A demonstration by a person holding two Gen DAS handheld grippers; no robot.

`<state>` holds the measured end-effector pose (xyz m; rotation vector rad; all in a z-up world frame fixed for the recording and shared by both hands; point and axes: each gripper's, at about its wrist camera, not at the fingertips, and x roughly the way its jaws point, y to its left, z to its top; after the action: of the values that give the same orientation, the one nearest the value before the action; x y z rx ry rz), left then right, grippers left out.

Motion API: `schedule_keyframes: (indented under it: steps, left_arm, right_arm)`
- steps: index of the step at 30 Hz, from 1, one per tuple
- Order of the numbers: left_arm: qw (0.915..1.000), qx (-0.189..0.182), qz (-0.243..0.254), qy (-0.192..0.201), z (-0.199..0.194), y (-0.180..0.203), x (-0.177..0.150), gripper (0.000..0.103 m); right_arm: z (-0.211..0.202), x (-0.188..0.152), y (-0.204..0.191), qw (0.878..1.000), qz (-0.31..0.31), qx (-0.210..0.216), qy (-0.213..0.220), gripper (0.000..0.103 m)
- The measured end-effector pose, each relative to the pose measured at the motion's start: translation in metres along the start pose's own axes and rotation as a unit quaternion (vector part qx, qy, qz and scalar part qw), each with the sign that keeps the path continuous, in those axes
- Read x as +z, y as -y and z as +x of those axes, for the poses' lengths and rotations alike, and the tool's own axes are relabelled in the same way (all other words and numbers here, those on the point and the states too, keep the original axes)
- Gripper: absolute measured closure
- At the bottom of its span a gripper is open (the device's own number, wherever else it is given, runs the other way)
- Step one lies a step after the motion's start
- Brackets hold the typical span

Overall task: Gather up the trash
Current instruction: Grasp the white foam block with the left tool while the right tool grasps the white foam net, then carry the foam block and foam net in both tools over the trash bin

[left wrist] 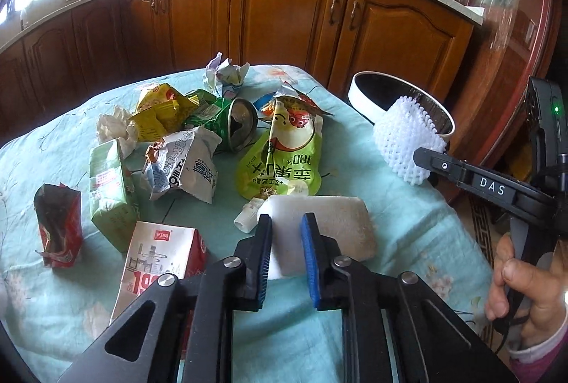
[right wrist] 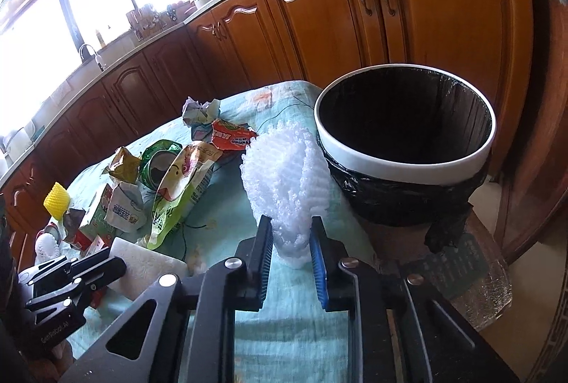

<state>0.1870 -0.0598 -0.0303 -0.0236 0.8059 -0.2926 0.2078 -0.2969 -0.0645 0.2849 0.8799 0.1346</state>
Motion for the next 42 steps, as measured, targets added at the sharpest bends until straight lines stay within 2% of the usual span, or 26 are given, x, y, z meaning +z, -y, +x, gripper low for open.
schedule_keyframes:
  steps: [8, 19, 25, 33, 42]
  left_arm:
    - [0.9996, -0.017, 0.001, 0.022, -0.018, 0.003, 0.0, 0.095]
    - [0.9974, -0.033, 0.024, 0.059, -0.03, 0.022, 0.023, 0.097]
    - [0.9962, -0.043, 0.035, 0.067, -0.013, 0.035, 0.044, 0.097]
    - [0.994, -0.055, 0.052, 0.079, 0.018, 0.058, 0.077, 0.097]
    - [0.9945, -0.058, 0.049, 0.072, 0.07, 0.081, 0.114, 0.097]
  right_arm:
    - [-0.023, 0.002, -0.004, 1.0, -0.002, 0.007, 0.023, 0.084]
    - [-0.043, 0.015, 0.006, 0.999, 0.0, -0.001, 0.049, 0.084]
    - [-0.046, 0.024, 0.018, 0.998, 0.002, -0.012, 0.058, 0.084]
    - [-0.05, 0.044, 0.053, 0.997, 0.014, -0.038, 0.069, 0.084]
    - [-0.033, 0.068, 0.083, 0.997, 0.018, -0.056, 0.052, 0.084]
